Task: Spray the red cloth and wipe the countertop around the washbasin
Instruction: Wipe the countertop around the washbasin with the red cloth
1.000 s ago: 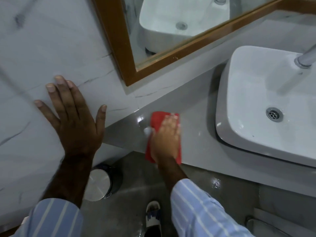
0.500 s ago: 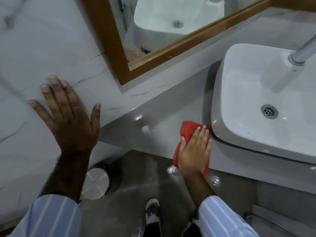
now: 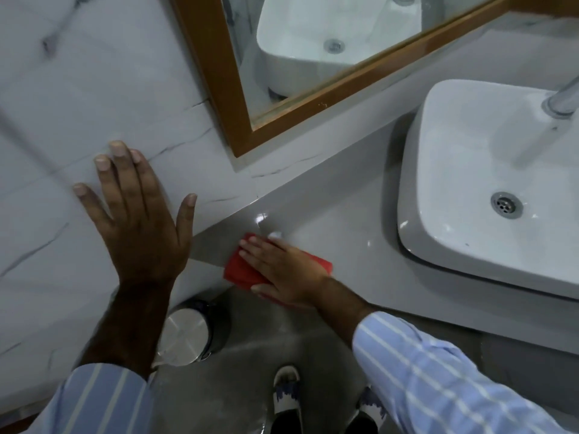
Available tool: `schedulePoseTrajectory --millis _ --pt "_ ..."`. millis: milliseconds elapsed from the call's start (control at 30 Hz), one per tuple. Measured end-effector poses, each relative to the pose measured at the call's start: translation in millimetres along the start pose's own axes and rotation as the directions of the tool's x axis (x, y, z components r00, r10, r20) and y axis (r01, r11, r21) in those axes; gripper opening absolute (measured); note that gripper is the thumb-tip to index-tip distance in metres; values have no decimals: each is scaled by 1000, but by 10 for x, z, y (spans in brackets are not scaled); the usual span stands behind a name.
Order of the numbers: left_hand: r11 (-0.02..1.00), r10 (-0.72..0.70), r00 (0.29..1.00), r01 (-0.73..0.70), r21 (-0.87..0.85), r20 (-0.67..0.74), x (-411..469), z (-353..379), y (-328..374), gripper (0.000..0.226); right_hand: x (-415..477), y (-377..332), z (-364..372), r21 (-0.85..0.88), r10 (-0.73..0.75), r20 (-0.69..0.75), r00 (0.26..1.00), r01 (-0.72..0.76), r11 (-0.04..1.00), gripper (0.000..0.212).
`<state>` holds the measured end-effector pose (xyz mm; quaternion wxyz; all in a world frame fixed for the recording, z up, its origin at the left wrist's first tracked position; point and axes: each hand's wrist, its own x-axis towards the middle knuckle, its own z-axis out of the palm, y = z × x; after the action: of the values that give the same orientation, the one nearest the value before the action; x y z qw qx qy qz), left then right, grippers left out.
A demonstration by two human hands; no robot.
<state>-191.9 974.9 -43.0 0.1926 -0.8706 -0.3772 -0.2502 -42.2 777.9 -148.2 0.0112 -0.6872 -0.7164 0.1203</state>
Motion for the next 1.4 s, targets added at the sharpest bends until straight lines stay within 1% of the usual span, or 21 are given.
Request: schedulePoseTrajectory --millis 67,100,167,233,267,300,333,367,467,500,567,633,733,800,867,933,1067,1133,1233,1300,1400 --pt "1000 0 1000 0 -9 -3 -3 0 10 88 -312 212 13 185 297 -66 953 -280 942 75" --pt "1000 -2 1000 2 -18 -2 -7 -2 22 89 -418 300 8 223 468 -87 880 -440 870 74" --pt "1000 -5 1000 5 -31 -8 -8 -8 44 89 -423 465 -22 229 743 -109 661 -710 666 73" --pt "1000 -3 1000 2 -29 -19 -4 3 55 89 -224 589 -106 264 886 -123 446 -846 463 74" --pt "1000 1 1000 -2 -25 -26 1 8 55 89 -108 619 -155 290 921 -105 374 -875 388 74" --pt "1000 4 999 -5 -22 -34 5 15 53 90 -2 619 -179 297 933 -85 348 -885 357 75" --pt "1000 5 999 -6 -18 -41 9 23 61 90 71 605 -183 286 922 -78 378 -878 384 75" --pt "1000 3 999 -4 -13 -42 4 25 70 90 101 567 -156 274 883 -83 462 -842 466 75" --pt "1000 -4 1000 4 -26 -31 8 13 114 90 -116 394 -2 191 529 -137 837 -502 844 75" --pt "1000 -11 1000 10 -28 -28 14 1 124 90 -243 391 36 140 370 -123 921 -353 925 75" --pt "999 -38 999 37 -27 -25 3 -12 148 90 -487 451 45 68 167 -54 985 -163 984 78" --pt "994 -72 997 69 -85 -27 -38 -15 205 90 -650 495 -30 69 115 -9 993 -114 991 83" --pt "912 82 996 -65 -405 25 -282 -15 510 78 -822 472 -181 218 296 -52 954 -279 935 81" --pt "816 244 953 -100 -569 181 -504 -1 837 62 -1012 436 -252 333 582 -134 802 -516 789 65" --pt "798 270 845 73 -598 463 -657 2 1174 55 -1249 457 -297 331 779 -131 613 -714 617 50" --pt "833 205 717 229 -504 666 -741 15 1438 54 -1442 481 -318 328 853 -8 521 -805 494 45" --pt "845 46 635 388 -369 771 -723 29 1708 49 -1538 472 -342 538 867 165 470 -779 320 25" --pt "792 -23 562 515 -328 827 -660 30 1734 46 -1514 440 -360 617 871 182 457 -743 260 11" --pt "701 9 444 636 -322 896 -618 -5 1737 30 -1536 396 -386 717 865 254 434 -684 133 9" --pt "586 25 397 738 -335 918 -635 -53 1733 23 -1646 381 -385 775 875 289 388 -631 24 11" --pt "257 125 254 926 -278 959 -713 -206 1806 12 -1970 353 -379 831 894 320 315 -546 -105 10"
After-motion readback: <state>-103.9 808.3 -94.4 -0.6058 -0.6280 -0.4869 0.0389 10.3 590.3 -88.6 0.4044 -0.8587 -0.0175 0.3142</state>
